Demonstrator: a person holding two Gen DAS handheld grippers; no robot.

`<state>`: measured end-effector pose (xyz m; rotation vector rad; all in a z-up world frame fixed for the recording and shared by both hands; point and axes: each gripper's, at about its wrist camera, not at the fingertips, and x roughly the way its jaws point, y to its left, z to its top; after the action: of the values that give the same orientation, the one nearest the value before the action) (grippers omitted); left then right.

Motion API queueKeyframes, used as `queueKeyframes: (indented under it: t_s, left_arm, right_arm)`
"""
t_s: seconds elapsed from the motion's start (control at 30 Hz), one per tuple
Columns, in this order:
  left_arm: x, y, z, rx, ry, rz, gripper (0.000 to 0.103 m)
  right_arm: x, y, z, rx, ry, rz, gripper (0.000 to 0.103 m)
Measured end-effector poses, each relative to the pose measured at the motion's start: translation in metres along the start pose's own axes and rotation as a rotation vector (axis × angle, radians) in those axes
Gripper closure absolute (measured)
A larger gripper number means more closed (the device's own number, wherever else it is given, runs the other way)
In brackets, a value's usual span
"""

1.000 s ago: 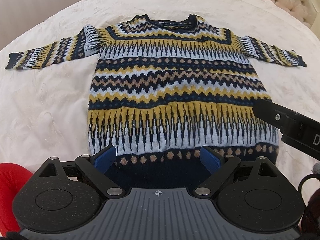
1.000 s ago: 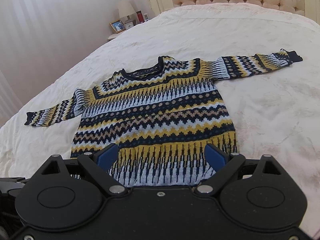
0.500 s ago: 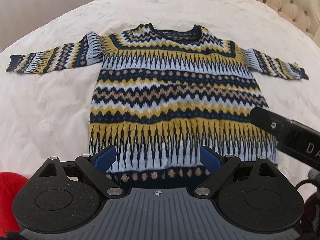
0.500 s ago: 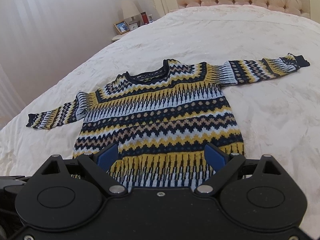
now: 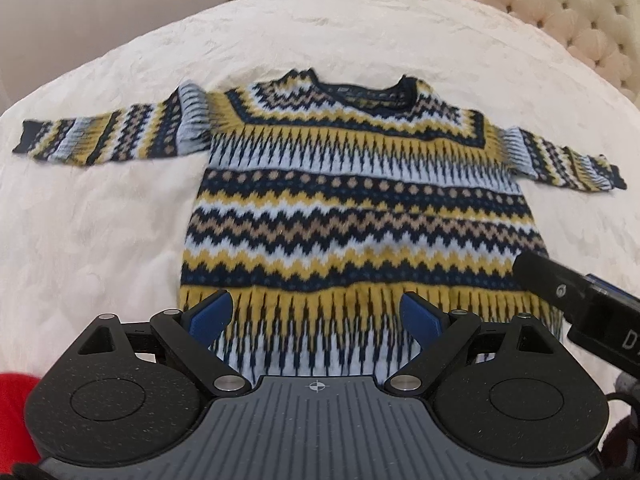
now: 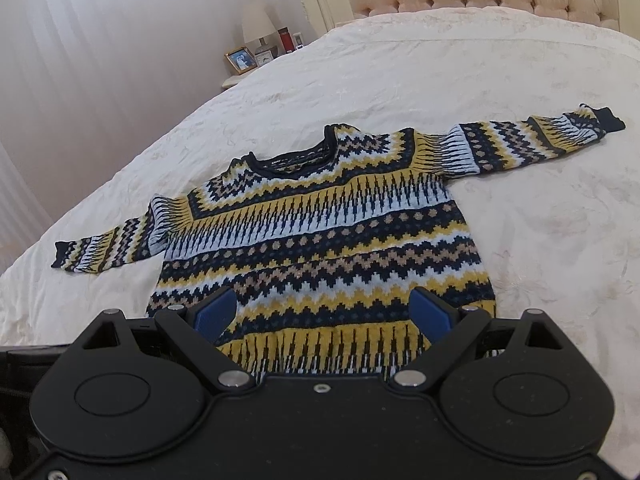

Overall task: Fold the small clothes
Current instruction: 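Move both grippers toward the flat patterned sweater, then grasp the dark sleeve cuff with the right gripper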

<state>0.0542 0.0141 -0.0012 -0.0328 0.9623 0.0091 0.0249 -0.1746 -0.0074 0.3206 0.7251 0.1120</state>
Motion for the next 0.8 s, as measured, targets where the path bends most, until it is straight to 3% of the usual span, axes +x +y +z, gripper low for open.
queueKeyframes:
  t_s: [0.57, 0.8]
  left_arm:
    - [0.033, -0.003, 0.025, 0.030, -0.090, 0.015, 0.012]
    - [0.055, 0.001, 0.047, 0.058, -0.149, 0.019, 0.012]
  right_arm:
    - [0.030, -0.024, 0.010, 0.076, 0.004, 0.003, 0.008]
    - [0.048, -0.028, 0.013, 0.019, -0.035, 0.012, 0.008]
